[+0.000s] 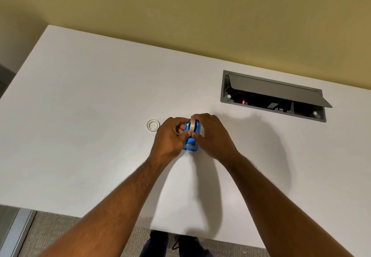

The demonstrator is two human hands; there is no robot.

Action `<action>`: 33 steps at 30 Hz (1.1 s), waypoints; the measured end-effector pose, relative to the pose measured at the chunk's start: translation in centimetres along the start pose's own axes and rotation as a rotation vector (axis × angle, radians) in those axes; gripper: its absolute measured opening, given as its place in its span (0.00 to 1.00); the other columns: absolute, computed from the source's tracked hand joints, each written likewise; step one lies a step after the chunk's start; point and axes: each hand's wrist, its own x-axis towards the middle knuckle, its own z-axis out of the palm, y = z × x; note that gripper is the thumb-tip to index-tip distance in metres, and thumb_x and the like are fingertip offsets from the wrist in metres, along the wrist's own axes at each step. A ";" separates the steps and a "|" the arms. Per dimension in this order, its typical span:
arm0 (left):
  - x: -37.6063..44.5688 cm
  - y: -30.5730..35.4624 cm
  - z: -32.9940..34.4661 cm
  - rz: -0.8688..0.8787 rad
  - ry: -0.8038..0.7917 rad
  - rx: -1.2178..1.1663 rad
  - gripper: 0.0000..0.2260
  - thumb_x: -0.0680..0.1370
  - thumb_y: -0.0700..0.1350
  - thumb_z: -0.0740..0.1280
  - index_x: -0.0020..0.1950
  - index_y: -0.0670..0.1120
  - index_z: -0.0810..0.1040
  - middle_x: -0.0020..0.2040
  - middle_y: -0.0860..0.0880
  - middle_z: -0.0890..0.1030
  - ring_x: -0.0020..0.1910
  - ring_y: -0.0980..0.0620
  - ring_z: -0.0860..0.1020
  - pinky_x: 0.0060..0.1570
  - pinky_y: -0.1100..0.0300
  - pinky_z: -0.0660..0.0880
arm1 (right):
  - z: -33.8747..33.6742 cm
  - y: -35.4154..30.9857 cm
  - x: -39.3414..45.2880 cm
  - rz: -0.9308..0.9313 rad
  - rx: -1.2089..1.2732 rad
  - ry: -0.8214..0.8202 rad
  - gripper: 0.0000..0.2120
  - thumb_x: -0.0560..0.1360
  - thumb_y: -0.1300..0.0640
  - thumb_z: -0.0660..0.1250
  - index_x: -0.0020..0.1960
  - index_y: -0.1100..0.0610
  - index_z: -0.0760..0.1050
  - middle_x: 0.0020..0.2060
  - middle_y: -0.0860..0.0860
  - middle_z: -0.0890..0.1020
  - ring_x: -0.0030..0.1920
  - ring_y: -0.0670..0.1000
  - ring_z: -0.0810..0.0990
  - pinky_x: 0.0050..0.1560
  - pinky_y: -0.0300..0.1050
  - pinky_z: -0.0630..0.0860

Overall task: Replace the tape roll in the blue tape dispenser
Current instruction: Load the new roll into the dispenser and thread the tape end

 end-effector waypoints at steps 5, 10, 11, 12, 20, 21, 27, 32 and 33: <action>0.1 0.0 -0.1 0.016 -0.014 -0.001 0.12 0.76 0.45 0.74 0.58 0.56 0.83 0.45 0.61 0.79 0.48 0.53 0.80 0.53 0.54 0.79 | 0.0 0.3 0.3 -0.011 -0.055 -0.032 0.17 0.77 0.54 0.71 0.64 0.55 0.75 0.58 0.52 0.82 0.53 0.47 0.73 0.55 0.40 0.66; 0.4 -0.1 0.1 0.001 -0.002 0.003 0.11 0.77 0.45 0.74 0.59 0.53 0.83 0.48 0.55 0.80 0.48 0.52 0.80 0.54 0.53 0.79 | -0.1 0.1 0.6 -0.009 -0.092 -0.075 0.17 0.78 0.56 0.70 0.66 0.56 0.74 0.61 0.53 0.80 0.58 0.52 0.75 0.56 0.39 0.66; 0.4 -0.1 0.1 -0.004 -0.002 0.003 0.12 0.77 0.45 0.74 0.60 0.52 0.83 0.49 0.54 0.80 0.49 0.52 0.80 0.54 0.53 0.79 | -0.1 0.1 0.5 -0.009 -0.090 -0.076 0.17 0.78 0.56 0.69 0.66 0.56 0.74 0.61 0.53 0.80 0.58 0.52 0.75 0.57 0.39 0.66; 0.4 -0.2 0.1 -0.007 -0.002 0.006 0.12 0.77 0.45 0.74 0.60 0.52 0.83 0.49 0.53 0.80 0.49 0.52 0.80 0.54 0.54 0.79 | -0.2 0.1 0.4 -0.009 -0.088 -0.074 0.17 0.78 0.56 0.69 0.67 0.56 0.74 0.61 0.53 0.80 0.58 0.51 0.75 0.57 0.39 0.67; -0.8 -0.3 -0.1 -0.053 0.041 0.067 0.07 0.79 0.44 0.70 0.56 0.49 0.82 0.50 0.52 0.82 0.48 0.52 0.80 0.49 0.57 0.78 | -0.3 -0.4 -0.9 -0.014 -0.034 -0.046 0.21 0.78 0.59 0.68 0.70 0.56 0.72 0.64 0.52 0.78 0.62 0.52 0.75 0.58 0.38 0.66; -1.2 -0.3 -0.1 -0.083 0.075 0.056 0.05 0.79 0.43 0.69 0.54 0.49 0.81 0.49 0.52 0.83 0.47 0.52 0.80 0.48 0.57 0.78 | -0.3 -0.4 -1.1 -0.009 -0.037 -0.046 0.22 0.78 0.60 0.68 0.70 0.56 0.71 0.65 0.52 0.77 0.62 0.52 0.75 0.59 0.37 0.66; -2.1 0.6 1.0 -0.325 0.052 -0.095 0.04 0.76 0.41 0.71 0.44 0.47 0.86 0.42 0.49 0.86 0.42 0.49 0.83 0.41 0.60 0.77 | 0.2 -0.4 -1.7 0.044 -0.020 -0.048 0.27 0.76 0.63 0.68 0.74 0.54 0.68 0.70 0.51 0.74 0.67 0.52 0.73 0.64 0.36 0.63; -1.6 1.3 1.4 -0.368 0.045 -0.110 0.04 0.76 0.41 0.71 0.44 0.45 0.86 0.41 0.46 0.86 0.43 0.46 0.84 0.37 0.64 0.75 | 0.2 -0.9 -2.2 0.182 0.065 -0.012 0.26 0.79 0.62 0.66 0.76 0.53 0.67 0.72 0.49 0.73 0.70 0.48 0.71 0.68 0.34 0.61; -1.4 1.2 1.3 -0.369 0.053 -0.104 0.04 0.75 0.40 0.71 0.44 0.46 0.86 0.42 0.46 0.86 0.43 0.46 0.84 0.38 0.61 0.77 | 0.1 -1.3 -2.5 0.238 0.098 0.063 0.23 0.79 0.62 0.66 0.73 0.53 0.70 0.69 0.49 0.76 0.66 0.48 0.74 0.66 0.34 0.66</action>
